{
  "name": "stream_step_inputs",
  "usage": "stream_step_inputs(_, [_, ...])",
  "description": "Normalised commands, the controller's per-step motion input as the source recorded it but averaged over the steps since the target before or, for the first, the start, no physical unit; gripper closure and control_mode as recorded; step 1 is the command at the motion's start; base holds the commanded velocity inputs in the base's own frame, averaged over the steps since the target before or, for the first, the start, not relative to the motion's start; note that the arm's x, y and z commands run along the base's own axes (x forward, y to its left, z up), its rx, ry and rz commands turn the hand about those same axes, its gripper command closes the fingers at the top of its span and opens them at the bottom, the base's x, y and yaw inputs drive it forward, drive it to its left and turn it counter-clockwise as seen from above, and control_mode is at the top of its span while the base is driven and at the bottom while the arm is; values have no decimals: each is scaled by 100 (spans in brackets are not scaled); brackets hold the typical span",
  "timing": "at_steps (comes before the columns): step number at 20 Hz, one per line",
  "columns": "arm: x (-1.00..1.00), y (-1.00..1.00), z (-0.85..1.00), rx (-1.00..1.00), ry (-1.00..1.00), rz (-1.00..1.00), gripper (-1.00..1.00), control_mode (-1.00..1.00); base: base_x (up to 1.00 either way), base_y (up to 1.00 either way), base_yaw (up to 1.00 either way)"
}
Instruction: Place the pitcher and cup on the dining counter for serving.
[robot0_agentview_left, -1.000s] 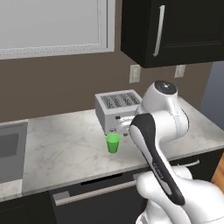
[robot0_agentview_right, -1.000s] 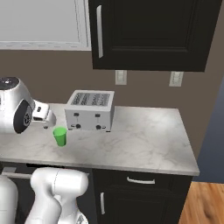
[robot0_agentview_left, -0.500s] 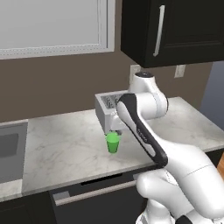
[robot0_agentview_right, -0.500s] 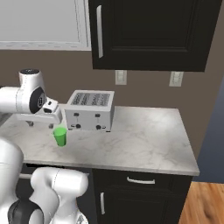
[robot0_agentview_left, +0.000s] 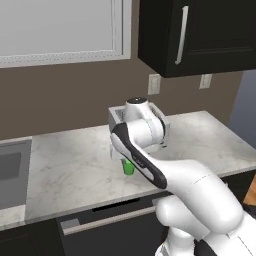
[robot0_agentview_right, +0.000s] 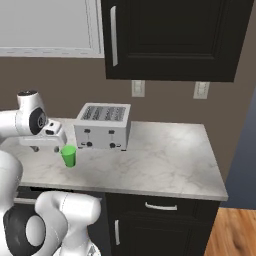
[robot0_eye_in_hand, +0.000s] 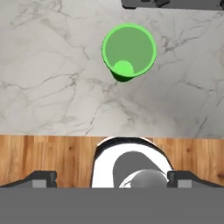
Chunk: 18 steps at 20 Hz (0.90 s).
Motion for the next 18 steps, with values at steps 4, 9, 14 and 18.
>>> stream_step_inputs(4, [43, 1, -7, 0, -1, -4, -100, -100, 0, 0, 0])
stream_step_inputs(9, [33, 0, 0, 0, 0, -1, -100, -100, 0, 0, 0])
stream_step_inputs(14, [19, 0, -13, 0, 0, 0, -100, -100, 0, 0, 0])
stream_step_inputs(18, [12, 0, -29, 0, 0, 0, -100, -100, 0, 0, 0])
